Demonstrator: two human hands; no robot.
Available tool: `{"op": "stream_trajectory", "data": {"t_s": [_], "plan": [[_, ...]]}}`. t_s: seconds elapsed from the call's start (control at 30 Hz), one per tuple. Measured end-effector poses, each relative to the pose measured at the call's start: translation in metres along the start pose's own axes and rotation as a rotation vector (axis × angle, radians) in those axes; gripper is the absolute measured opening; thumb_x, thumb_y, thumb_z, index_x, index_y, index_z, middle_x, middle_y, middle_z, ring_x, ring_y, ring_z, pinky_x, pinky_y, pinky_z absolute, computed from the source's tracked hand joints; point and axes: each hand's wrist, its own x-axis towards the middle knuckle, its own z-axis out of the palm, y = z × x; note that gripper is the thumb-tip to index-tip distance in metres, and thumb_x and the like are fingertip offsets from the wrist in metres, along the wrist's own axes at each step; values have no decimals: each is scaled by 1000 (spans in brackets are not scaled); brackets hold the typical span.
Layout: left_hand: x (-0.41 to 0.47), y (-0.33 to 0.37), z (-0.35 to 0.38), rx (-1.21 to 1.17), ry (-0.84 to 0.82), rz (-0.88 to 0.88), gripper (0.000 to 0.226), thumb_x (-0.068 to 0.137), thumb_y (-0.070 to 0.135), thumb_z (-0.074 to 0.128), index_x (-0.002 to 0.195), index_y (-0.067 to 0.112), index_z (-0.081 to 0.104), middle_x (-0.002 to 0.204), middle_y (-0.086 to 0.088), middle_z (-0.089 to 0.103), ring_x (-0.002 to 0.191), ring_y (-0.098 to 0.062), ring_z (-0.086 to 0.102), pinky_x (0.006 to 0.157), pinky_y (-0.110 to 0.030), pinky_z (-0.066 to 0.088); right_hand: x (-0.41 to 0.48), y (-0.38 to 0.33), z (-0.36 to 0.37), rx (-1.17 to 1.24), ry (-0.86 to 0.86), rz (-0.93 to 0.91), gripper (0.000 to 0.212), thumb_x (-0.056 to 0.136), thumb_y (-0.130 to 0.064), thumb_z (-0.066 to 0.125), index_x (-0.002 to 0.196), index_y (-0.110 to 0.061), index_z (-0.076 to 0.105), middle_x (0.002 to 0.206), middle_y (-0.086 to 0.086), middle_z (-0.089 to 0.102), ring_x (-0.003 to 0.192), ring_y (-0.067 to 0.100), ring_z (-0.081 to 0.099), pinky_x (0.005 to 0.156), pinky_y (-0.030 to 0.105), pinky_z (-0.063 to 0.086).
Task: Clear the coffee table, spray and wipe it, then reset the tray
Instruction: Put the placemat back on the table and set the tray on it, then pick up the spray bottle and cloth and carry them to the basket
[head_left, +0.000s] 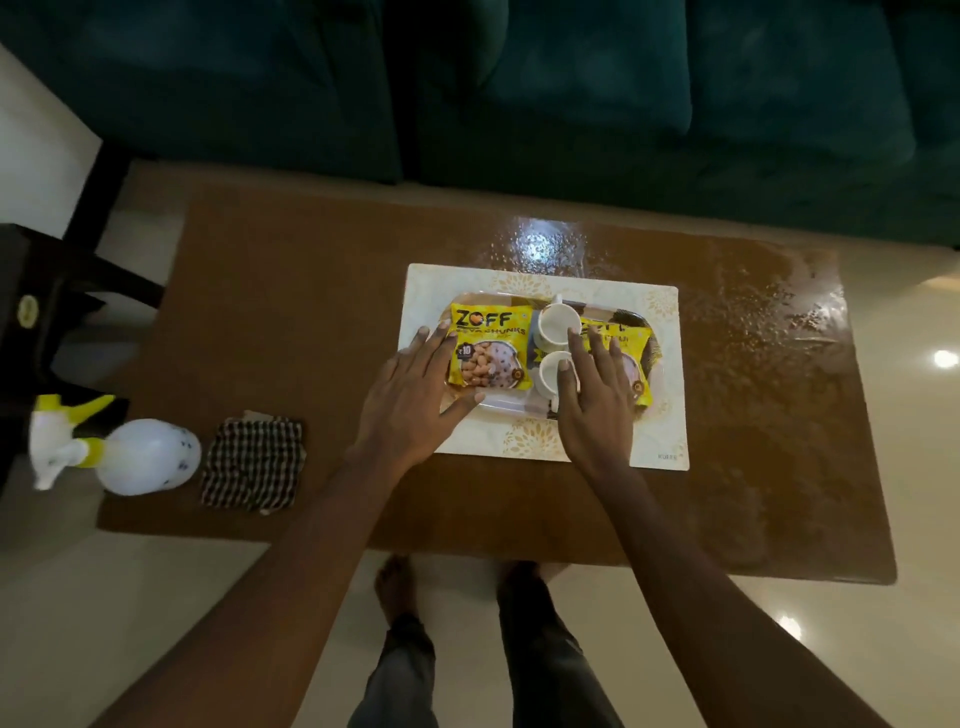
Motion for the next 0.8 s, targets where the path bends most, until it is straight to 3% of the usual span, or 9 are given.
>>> {"op": "stream_trajectory", "data": {"t_s": [0.2,0.5,0.8], "plan": [[-38,-15,-69,-1,69,-23,82,94,67,37,157,21,14,165,3,7,152,-15,1,117,-33,4,-40,-78,-7,19,-16,-27,48,104,-43,35,152,-37,31,162,-4,25,152,17,8,119,46,15],[-106,-40,-146,-38,137,10,84,91,69,34,157,21,15,165,3,8,152,-15,2,118,-36,7,-84,-171,-26,-8,11,-75,49,103,-48,39,151,-38,34,162,-6,26,152,19,12,117,48,26],[-180,-66,-171,-48,209,-10,79,94,64,39,156,21,18,165,3,10,151,-13,0,116,-33,3,-135,-217,-36,-18,-30,-154,47,105,-43,40,151,-36,34,162,-4,26,153,19,8,120,51,19]]}}
